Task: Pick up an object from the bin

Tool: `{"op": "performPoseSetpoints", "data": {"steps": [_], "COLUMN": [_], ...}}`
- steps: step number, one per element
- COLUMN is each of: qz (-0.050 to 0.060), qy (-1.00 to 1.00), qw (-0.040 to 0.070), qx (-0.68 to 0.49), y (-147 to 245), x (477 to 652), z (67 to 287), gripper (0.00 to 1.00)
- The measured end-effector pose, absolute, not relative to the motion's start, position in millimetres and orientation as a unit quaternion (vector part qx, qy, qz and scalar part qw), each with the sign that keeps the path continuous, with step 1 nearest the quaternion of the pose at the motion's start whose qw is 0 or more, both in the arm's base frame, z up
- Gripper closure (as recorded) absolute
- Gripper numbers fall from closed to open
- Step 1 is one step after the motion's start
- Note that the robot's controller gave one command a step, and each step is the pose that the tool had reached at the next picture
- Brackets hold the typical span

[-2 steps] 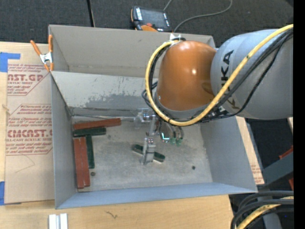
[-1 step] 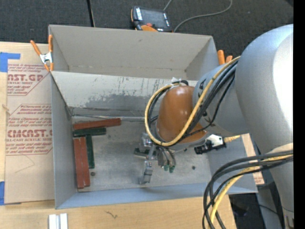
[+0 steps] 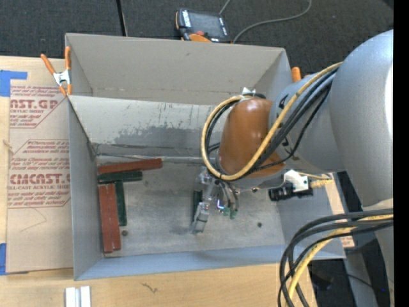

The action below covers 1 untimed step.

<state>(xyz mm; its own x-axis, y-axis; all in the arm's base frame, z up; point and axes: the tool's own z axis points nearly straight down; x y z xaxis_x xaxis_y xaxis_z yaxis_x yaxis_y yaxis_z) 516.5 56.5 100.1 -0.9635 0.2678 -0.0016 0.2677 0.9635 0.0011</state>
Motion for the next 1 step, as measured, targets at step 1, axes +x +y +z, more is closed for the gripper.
{"op": "performPoseSetpoints", "data": {"steps": [1], "qz": [0.000], "qy": [0.971], "qw": [0.000], "qx": [0.238], "y": [45.0], "x": [511.4], "z": [107.2], "gripper": [0.00]}}
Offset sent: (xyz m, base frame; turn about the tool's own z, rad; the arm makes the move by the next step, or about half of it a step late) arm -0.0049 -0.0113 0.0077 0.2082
